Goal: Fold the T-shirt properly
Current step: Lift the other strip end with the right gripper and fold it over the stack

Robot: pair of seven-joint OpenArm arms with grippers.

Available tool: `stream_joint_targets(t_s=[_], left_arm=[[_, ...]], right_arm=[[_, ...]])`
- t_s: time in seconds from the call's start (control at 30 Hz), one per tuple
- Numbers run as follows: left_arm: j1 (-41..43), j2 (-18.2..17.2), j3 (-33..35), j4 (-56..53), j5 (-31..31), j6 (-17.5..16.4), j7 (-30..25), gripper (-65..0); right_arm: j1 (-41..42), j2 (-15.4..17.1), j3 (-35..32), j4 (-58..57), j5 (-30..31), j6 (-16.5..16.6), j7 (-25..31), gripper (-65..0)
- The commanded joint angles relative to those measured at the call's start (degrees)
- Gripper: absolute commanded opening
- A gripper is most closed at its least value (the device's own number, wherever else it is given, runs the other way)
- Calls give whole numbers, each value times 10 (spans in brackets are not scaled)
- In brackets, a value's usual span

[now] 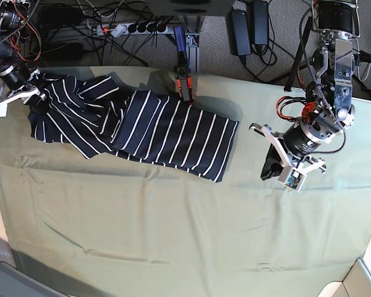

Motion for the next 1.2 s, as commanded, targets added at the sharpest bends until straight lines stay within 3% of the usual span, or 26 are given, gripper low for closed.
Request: stream_joint_targets(t_s=[0.0,0.3,0.43,0.7,0.87,0.97,1.17], left_arm=[[-4,-4,-7,8,-6,-6,-10,-650],[40,-57,-8,7,1,-6,-20,-650],[66,-65,-8,7,0,-6,-20,-650],[84,-62,-1,7,-40,-7,-22,-650],[85,-30,27,7,-20,-15,-24,-650],[85,-18,44,7,11,-15,-42,-650],[85,-17,72,6,12,-15,-54,-650]], right_arm=[[4,14,6,8,2,41,17,-650],[9,12,7,66,18,41,8,-650],[15,11,7,117,18,41,-3,-650],[22,11,7,186,16,41,-7,-650],[41,9,-2,193,15,41,-9,-650],[59,9,-27,195,8,41,-11,-650],[96,9,-117,199,-26,41,-11,-650]])
